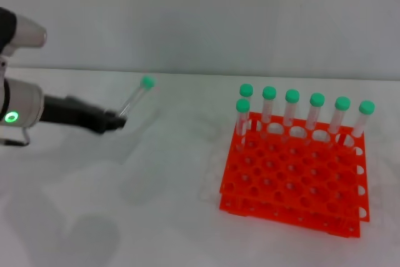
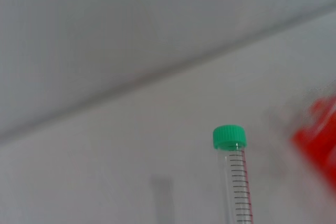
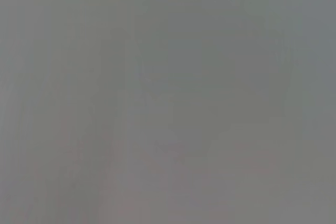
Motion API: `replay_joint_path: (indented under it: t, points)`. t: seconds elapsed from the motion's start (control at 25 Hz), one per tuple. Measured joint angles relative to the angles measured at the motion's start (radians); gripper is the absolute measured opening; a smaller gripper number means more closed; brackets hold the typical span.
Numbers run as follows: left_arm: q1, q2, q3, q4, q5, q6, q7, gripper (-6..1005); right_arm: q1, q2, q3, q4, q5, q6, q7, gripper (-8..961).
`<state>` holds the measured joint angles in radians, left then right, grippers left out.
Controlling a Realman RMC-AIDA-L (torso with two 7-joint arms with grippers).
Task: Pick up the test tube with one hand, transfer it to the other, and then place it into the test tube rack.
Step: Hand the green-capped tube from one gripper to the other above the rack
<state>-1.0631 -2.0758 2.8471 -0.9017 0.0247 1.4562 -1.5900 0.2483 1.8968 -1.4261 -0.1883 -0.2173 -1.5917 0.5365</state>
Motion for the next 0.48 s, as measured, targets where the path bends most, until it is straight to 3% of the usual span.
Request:
replay_joint_path:
  t: [0.28,0.48]
  points:
    - [0.106,-0.007,-0.001,0.048,-0.344,0.196,0.296,204,0.0,-0.079,0.001,-0.061,-0.16,-0.039,0.182,850]
    - [0.195,-0.007,-0.001,0.161,-0.483,0.276,0.498,206,0.012,-0.12,0.004,-0.174,-0.345,-0.04,0.319,849]
